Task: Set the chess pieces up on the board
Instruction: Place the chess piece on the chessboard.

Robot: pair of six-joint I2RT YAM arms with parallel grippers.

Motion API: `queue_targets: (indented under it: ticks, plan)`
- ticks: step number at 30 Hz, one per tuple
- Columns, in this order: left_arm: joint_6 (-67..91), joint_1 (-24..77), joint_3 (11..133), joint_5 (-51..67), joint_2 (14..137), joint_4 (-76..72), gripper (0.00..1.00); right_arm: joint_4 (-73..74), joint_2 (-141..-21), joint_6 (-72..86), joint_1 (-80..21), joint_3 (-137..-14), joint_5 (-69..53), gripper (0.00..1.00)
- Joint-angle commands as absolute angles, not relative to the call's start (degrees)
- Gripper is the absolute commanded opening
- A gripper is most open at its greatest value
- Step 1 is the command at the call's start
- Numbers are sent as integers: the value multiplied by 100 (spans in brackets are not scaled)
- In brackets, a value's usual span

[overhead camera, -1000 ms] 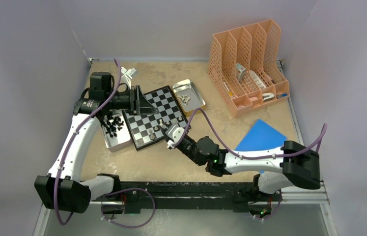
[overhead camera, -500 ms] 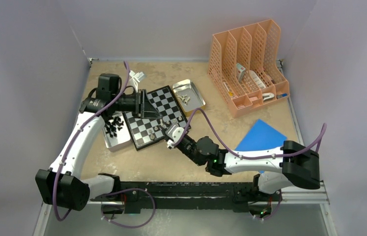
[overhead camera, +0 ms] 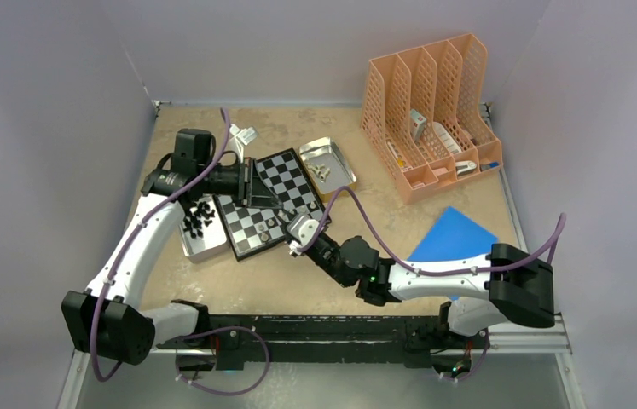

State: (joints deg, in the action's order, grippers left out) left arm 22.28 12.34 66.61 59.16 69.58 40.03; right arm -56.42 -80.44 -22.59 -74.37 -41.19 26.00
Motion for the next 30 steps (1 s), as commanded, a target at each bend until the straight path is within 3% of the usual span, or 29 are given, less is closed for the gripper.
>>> queue_targets:
  ticks: [1, 7, 15, 20, 23, 30]
  plan:
    - [2079, 1274, 6645, 6023, 6836, 3918, 2, -5964, -8107, -2318, -7479, -4386, 2620, 11]
    - [2031, 1274, 6606, 5920, 6872, 3887, 0, -6019, -8262, -2319, -7487, -4429, 2660, 15]
    - [2599, 1274, 5983, 4422, 6523, 2730, 0, -5919, -7574, -1362, -7481, -4051, 2769, 68]
    - [3014, 1373, 4862, 2496, 5745, 1420, 0, -5662, -6711, -639, -7480, -3571, 2876, 95]
    - [2772, 1642, 4530, 1383, 5587, 1274, 0, -5718, -6187, -511, -7481, -3298, 3477, 99]
    - [2943, 1858, 3830, 58, 5756, 636, 0, -5381, -5557, -36, -7479, -3059, 4245, 99]
